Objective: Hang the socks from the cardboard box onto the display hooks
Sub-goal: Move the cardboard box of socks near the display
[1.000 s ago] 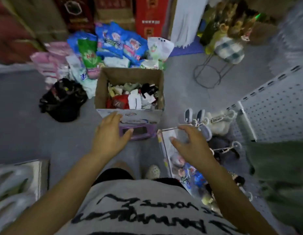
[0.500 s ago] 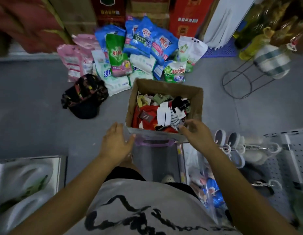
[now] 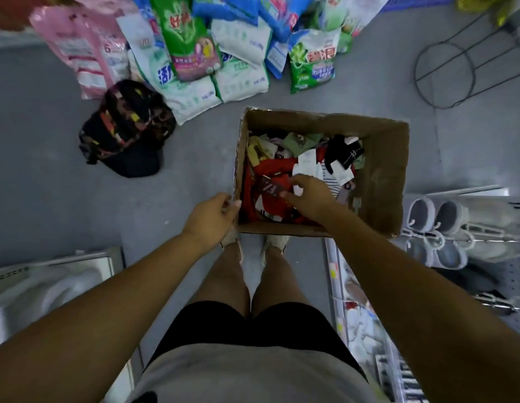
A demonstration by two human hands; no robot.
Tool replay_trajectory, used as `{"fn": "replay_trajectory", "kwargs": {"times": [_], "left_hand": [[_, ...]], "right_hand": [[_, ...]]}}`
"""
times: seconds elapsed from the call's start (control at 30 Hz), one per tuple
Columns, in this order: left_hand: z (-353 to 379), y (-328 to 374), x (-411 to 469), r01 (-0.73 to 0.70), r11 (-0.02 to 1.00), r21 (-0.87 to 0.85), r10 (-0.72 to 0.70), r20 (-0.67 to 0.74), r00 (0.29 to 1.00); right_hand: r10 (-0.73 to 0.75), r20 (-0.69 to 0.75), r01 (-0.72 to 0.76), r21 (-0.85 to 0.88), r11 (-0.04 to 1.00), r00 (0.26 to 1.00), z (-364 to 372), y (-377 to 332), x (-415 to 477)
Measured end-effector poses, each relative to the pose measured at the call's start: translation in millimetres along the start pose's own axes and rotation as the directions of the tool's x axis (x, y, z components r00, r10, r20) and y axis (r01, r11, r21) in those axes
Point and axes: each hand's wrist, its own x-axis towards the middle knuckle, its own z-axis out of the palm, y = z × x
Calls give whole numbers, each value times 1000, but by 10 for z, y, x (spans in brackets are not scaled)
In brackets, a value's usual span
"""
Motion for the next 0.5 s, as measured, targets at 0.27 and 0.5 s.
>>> {"fn": "replay_trajectory", "kwargs": {"times": [0.27,0.5], "left_hand": [[275,-150,27,-36,990,-133,17,-144,989],[305,-130,-32,-17,996,-90,-13,-318,948]], "right_hand": [[-37,193,112,-395,912,981,481,88,947],[-98,114,104,-40,994,989,334,144,718]]}}
